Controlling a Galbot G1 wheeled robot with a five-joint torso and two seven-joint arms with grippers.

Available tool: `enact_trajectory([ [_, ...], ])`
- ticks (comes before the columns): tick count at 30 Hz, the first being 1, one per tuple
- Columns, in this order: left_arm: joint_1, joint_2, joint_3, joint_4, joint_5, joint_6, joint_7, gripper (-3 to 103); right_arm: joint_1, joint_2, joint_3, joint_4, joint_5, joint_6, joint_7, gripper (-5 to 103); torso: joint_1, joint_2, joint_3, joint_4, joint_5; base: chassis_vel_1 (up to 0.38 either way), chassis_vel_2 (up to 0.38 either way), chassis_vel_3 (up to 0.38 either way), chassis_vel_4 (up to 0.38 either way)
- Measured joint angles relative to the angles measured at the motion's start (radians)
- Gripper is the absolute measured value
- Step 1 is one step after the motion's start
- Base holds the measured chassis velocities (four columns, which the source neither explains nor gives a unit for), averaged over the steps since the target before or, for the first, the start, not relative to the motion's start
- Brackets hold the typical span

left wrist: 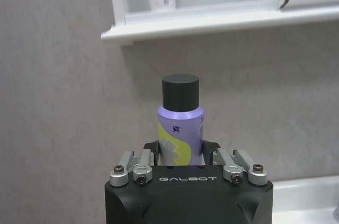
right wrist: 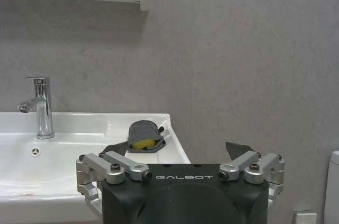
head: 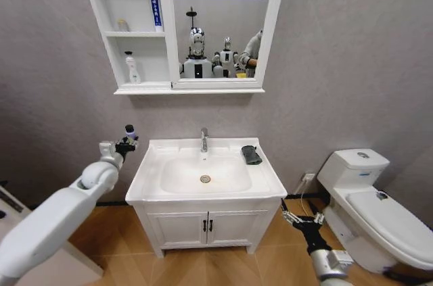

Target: Move facial cleanser and shampoo from washbasin to cabinet, then wipe washbasin with towel.

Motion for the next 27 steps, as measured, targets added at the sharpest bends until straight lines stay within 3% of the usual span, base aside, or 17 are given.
enact_trajectory([
  [5, -0.113, 0.073, 0.042, -0.043, -0.1, 0.048, -0.007, 42, 0.001, 0.005, -0.005, 0.012, -0.005, 0.0, 0.0, 100, 0.0, 0.0, 0.0, 0.0003, -0.0006, 0.0, 0.0, 0.0, 0.0],
  [8, -0.363, 0.079, 0.176, 0.006, -0.206, 0.086, -0.026, 42, 0.007, 0.005, -0.009, 0.013, -0.009, 0.0, -0.001, 100, 0.0, 0.0, 0.0, 0.0003, -0.0001, 0.0, 0.0, 0.0, 0.0],
  [9, -0.363, 0.079, 0.176, 0.006, -0.206, 0.086, -0.026, 42, 0.007, 0.005, -0.009, 0.013, -0.009, 0.0, -0.001, 100, 0.0, 0.0, 0.0, 0.0003, -0.0001, 0.0, 0.0, 0.0, 0.0],
  [12, -0.601, 0.035, 0.342, 0.083, -0.29, 0.13, -0.051, 42, 0.014, 0.008, -0.013, 0.016, -0.01, 0.0, -0.001, 100, 0.0, 0.0, 0.0, 0.0, 0.0004, 0.0, 0.0, 0.0, 0.0],
  [13, -0.601, 0.035, 0.342, 0.083, -0.29, 0.13, -0.051, 42, 0.014, 0.008, -0.013, 0.016, -0.01, 0.0, -0.001, 100, 0.0, 0.0, 0.0, 0.0, 0.0004, 0.0, 0.0, 0.0, 0.0],
  [15, -0.743, -0.009, 0.454, 0.145, -0.313, 0.152, -0.052, 42, 0.014, 0.013, -0.009, 0.017, -0.009, 0.002, -0.001, 100, 0.0, 0.0, 0.0, -0.0002, -0.0001, 0.0, 0.0, 0.0, 0.0],
  [27, -1.043, -0.142, 0.668, 0.347, -0.338, 0.202, 0.006, 42, 0.022, 0.021, -0.008, -0.006, -0.007, 0.019, -0.011, 100, 0.0, 0.0, 0.0, 0.0, 0.0001, 0.0, 0.0, 0.0, 0.0],
])
